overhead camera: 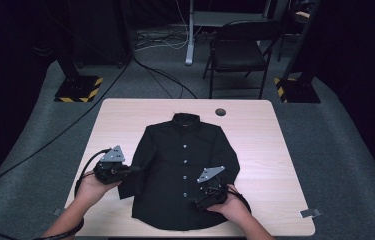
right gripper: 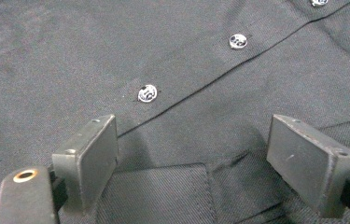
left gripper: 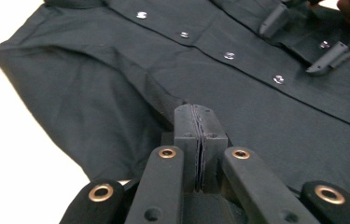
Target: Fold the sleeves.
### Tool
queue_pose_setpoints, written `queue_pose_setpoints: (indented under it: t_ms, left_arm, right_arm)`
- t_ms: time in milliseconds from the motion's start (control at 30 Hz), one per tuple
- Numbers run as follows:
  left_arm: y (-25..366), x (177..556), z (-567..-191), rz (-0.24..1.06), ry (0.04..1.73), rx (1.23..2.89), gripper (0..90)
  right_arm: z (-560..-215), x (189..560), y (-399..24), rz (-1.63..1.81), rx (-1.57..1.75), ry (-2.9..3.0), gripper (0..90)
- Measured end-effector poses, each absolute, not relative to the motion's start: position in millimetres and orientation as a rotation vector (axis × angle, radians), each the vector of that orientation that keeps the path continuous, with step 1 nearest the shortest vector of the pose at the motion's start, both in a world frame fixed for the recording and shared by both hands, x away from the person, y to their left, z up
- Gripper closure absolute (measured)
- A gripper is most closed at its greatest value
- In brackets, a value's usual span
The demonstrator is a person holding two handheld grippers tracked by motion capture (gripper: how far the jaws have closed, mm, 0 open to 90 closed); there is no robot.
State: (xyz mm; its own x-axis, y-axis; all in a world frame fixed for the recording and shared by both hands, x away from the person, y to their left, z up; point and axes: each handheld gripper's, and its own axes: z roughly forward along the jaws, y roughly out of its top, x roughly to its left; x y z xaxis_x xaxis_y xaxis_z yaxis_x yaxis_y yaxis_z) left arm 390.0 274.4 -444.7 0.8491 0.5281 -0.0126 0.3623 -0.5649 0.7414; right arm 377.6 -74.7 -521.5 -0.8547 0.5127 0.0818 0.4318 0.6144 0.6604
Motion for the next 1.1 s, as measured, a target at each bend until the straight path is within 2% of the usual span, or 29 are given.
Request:
queue_pose_setpoints:
  t_ms: [367, 1100]
  left_arm:
    - [247.8, 382.8, -449.3, 0.213, 0.565, 2.259, 88.4]
    - [227.2, 383.7, -464.8, 0.129, 0.536, 2.282, 88.3]
  right_arm:
    - [-521.5, 377.6, -74.8, 1.064, 0.799, 2.718, 16.0]
    - [-521.4, 377.5, -75.0, 1.063, 0.800, 2.719, 16.0]
